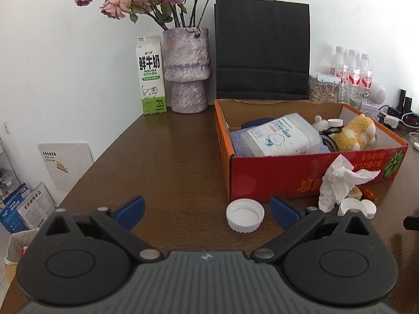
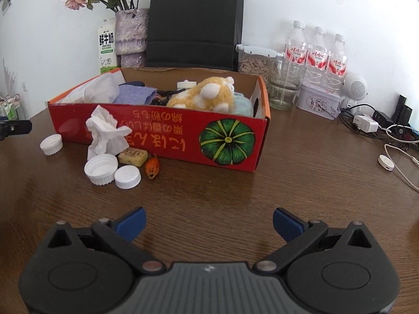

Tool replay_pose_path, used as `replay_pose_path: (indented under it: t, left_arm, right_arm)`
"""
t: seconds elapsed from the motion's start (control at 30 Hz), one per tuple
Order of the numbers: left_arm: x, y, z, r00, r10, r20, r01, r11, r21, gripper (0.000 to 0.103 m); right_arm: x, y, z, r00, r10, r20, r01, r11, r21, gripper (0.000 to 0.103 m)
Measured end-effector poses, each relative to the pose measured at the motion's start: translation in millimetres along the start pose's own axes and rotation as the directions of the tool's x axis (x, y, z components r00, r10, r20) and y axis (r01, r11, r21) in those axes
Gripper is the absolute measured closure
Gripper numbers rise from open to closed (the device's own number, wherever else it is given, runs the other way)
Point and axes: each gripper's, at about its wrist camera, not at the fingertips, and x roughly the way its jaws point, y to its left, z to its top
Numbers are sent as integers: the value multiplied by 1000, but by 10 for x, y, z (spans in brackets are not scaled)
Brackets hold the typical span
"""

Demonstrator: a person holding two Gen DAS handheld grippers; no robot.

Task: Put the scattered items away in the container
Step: 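Withdraw both tools from the box toward the remaining caps, then grasp a white cap with the left tool while the right tool grasps the orange item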

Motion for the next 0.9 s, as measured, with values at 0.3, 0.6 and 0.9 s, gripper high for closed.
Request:
replay_pose_path:
  t: [0.3, 0.6, 0.9]
  left_arm:
    - [171, -55, -161, 994, -16, -104, 20, 999, 36, 0]
    - [414, -91, -137, 986, -37, -163, 40, 999, 17, 0]
    - [604, -112, -47, 983, -44, -176, 42, 999, -17, 0]
  right_arm:
    - [117, 122, 17, 997, 66, -26, -66, 998, 7, 0]
    - [293, 154, 147, 998, 59, -16, -58, 998, 29, 0]
    - [481, 201, 337, 999, 47, 5, -47, 998, 38, 20]
